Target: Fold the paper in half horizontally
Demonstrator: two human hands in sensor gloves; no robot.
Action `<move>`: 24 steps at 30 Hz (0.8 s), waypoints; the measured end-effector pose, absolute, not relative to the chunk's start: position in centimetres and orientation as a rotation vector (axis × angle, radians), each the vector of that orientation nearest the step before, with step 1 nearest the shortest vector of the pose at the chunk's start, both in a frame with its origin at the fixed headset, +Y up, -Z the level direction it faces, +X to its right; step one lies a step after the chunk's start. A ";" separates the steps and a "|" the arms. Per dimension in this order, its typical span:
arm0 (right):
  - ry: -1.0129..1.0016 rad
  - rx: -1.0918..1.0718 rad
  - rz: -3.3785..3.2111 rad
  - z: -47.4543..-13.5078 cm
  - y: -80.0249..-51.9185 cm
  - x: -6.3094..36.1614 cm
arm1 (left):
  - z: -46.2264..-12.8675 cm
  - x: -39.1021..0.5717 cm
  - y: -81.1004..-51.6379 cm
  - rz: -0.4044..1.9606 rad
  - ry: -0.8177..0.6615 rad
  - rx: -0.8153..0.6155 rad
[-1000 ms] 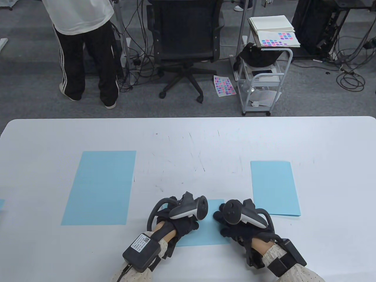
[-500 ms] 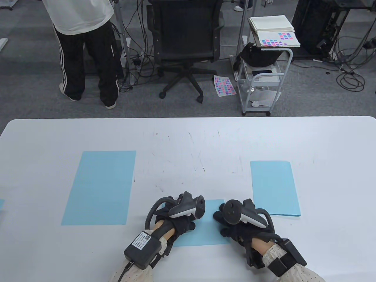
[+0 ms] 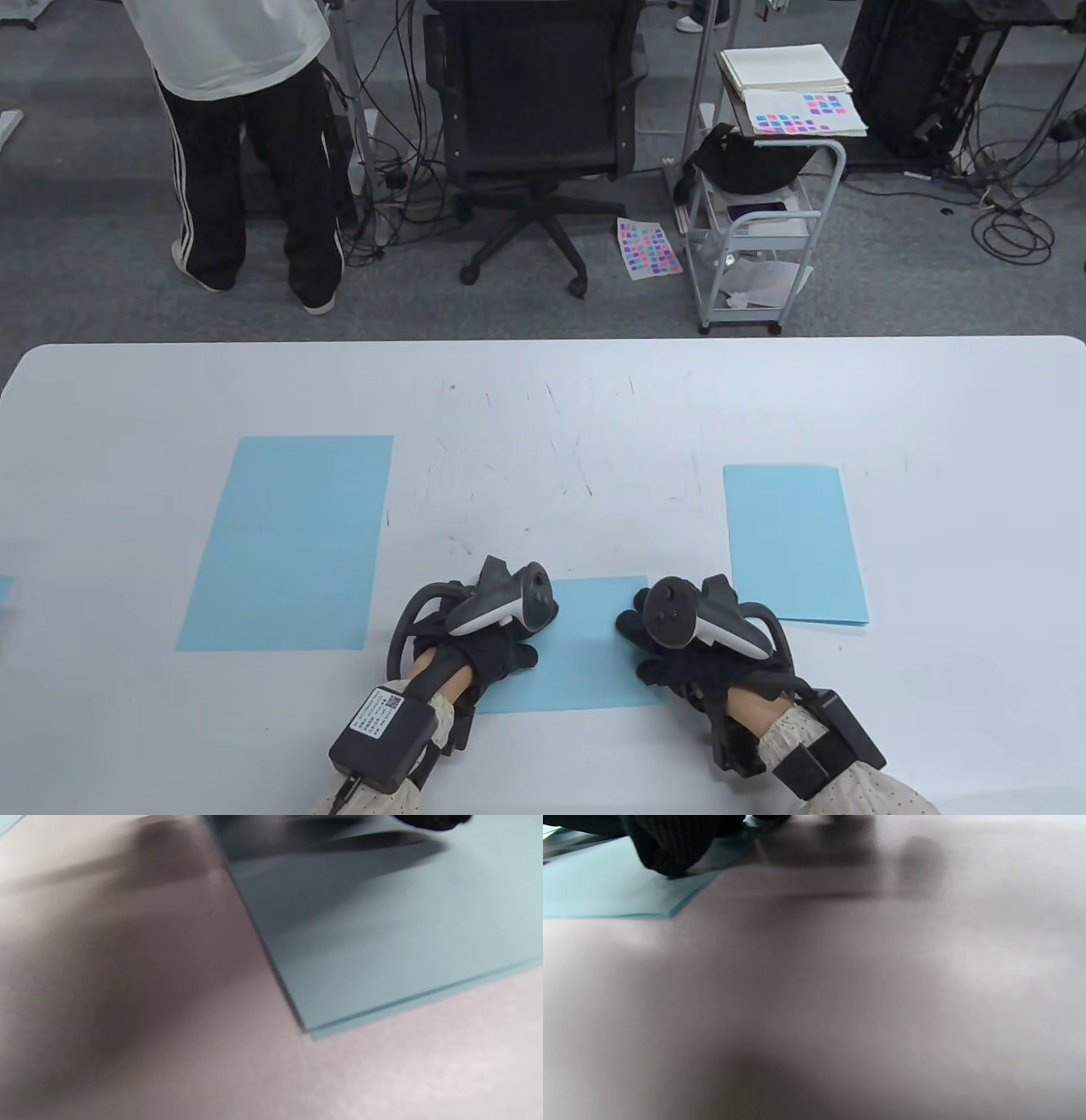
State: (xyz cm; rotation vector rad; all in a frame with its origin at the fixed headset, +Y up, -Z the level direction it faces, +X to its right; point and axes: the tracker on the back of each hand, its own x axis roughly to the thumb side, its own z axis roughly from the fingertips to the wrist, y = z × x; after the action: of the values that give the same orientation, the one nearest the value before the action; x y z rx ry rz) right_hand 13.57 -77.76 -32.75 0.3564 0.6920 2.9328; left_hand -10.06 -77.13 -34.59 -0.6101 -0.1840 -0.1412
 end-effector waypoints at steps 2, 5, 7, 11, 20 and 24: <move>0.692 0.356 2.932 -32.7 -77.8 13.6 | -34.5 -10.4 -77.2 -0.135 -0.170 -0.612; 0.693 0.355 2.928 -32.7 -77.8 13.6 | -34.3 -11.2 -77.2 -0.119 -0.140 -0.614; 0.696 0.353 2.927 -32.8 -77.8 13.6 | -34.2 -11.7 -77.2 -0.109 -0.120 -0.613; 0.690 0.351 2.937 -32.7 -77.8 13.6 | -34.0 -12.8 -77.4 -0.080 -0.089 -0.621; 0.684 0.342 2.940 -32.7 -77.8 13.6 | -34.2 -13.6 -77.5 -0.042 -0.041 -0.620; 0.687 0.334 2.938 -32.7 -77.8 13.7 | -34.3 -14.0 -77.6 -0.021 -0.035 -0.614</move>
State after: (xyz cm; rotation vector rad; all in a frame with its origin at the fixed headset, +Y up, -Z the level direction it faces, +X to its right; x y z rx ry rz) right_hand 13.66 -77.78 -32.71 0.3344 0.6868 2.9381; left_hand -13.96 -77.61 -34.28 -0.6137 -0.0350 -0.0213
